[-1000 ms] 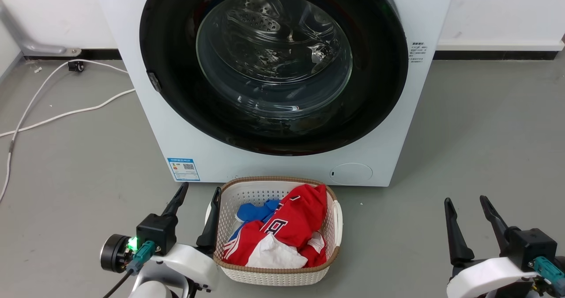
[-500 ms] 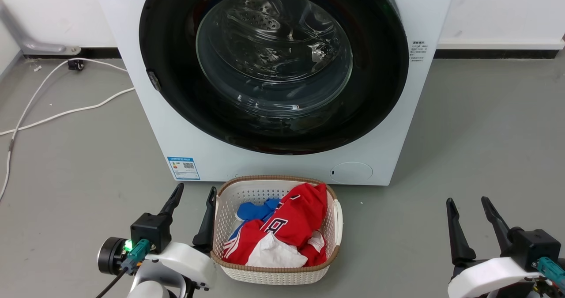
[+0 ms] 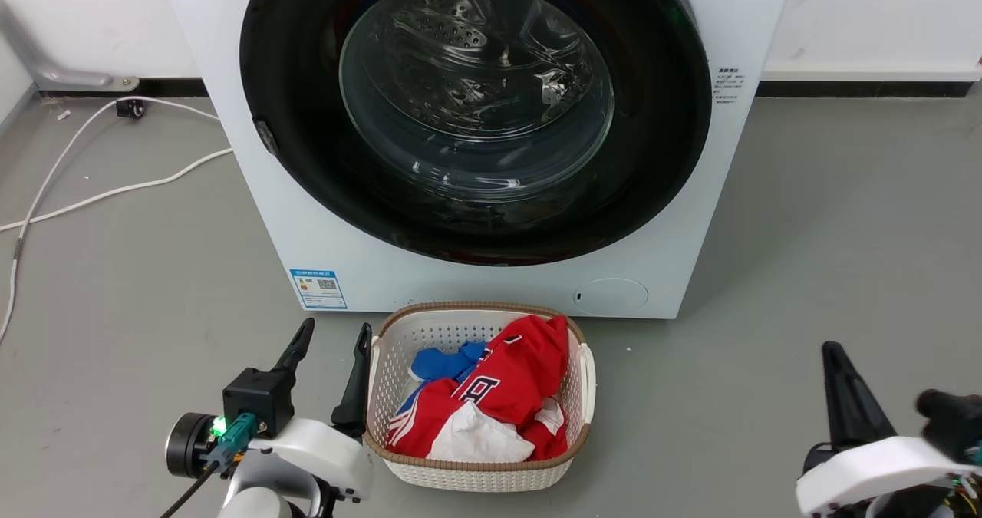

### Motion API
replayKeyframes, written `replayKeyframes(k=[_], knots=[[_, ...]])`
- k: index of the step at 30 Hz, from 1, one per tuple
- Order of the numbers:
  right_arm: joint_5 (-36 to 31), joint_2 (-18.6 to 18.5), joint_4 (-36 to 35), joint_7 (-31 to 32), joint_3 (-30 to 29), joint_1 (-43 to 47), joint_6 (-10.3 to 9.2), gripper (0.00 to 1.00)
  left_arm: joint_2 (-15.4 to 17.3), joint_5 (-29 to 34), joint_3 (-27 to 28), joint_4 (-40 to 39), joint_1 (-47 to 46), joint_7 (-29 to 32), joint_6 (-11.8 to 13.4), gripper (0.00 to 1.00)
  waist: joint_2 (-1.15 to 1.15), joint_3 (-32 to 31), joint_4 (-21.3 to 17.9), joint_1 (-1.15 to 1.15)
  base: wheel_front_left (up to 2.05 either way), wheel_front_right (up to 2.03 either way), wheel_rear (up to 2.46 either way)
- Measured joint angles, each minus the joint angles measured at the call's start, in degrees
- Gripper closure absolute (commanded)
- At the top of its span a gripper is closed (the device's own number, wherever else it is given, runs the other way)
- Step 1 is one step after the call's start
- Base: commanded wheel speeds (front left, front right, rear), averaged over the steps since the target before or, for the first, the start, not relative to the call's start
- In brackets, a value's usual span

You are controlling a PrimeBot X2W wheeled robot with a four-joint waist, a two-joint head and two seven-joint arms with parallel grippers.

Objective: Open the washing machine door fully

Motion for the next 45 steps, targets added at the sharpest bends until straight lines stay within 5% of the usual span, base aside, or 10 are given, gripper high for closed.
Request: replayKeyframes(k=[10,18,30,39,45], knots=[[34.2,0.0,4.7,6.0,-8.4,-4.5,-0.01,1.0,-0.1,-0.7,-0.3,-0.8,0.0,0.2,0.5,0.0,0.0,0.5,0.1,0.0,0.0,0.0,0.0],[51.5,0.0,10.5,9.2,-16.7,-14.0,-0.02,1.0,-0.3,-1.3,-0.7,-1.6,-0.5,0.0,0.6,0.0,0.0,2.5,0.2,0.0,0.0,0.0,0.0],[51.0,-4.0,25.7,21.0,-30.3,-38.6,-0.02,1.0,-0.2,-1.4,-1.3,-4.2,-5.1,-1.1,-0.3,0.0,0.0,9.8,2.0,0.01,0.0,0.0,0.0],[40.0,-9.7,34.8,33.9,-31.4,-56.8,-0.02,1.0,0.0,-0.7,-1.7,-7.1,-7.4,-1.8,-0.7,0.0,0.0,15.4,4.0,0.01,0.0,0.0,0.0],[31.0,-9.6,38.0,42.6,-30.3,-66.7,-0.02,1.0,-0.2,-0.4,-1.6,-7.8,-8.7,-1.9,-0.9,0.0,0.0,18.7,4.8,0.01,0.0,0.0,0.0]])
